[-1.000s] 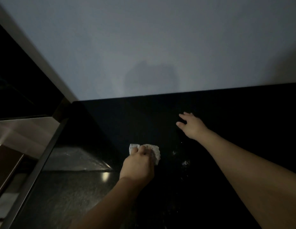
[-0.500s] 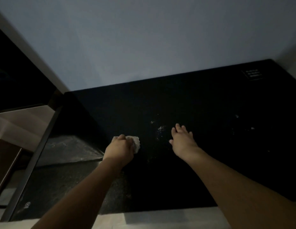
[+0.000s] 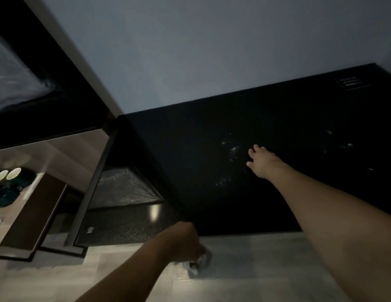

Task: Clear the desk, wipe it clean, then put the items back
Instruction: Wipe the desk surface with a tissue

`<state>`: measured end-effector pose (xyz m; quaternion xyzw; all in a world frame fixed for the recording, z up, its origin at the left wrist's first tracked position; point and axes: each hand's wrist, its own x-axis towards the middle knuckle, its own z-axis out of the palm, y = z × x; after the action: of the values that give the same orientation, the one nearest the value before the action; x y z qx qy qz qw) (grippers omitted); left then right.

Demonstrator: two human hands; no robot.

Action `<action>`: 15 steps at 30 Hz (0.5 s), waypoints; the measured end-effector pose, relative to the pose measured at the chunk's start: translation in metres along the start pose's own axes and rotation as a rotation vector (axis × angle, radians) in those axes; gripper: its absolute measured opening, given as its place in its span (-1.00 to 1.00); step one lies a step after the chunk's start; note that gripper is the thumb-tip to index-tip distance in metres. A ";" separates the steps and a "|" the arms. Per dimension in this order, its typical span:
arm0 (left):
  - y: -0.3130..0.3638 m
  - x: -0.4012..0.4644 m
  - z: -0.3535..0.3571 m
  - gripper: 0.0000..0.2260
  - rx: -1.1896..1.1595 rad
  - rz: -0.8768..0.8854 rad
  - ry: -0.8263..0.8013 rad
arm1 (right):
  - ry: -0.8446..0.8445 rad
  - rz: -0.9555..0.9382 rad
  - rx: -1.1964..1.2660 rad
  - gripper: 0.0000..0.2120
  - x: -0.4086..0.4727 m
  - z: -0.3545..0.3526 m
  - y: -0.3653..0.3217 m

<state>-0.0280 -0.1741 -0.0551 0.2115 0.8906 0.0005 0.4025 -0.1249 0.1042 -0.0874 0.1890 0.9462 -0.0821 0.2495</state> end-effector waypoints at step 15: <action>-0.021 0.146 -0.107 -0.82 -0.200 0.016 0.575 | 0.346 -0.094 0.104 -0.56 0.064 -0.017 0.022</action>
<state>-0.1982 -0.1201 -0.0906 0.1692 0.9619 0.1513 0.1526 -0.1749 0.1488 -0.1060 0.1685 0.9773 -0.1087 0.0688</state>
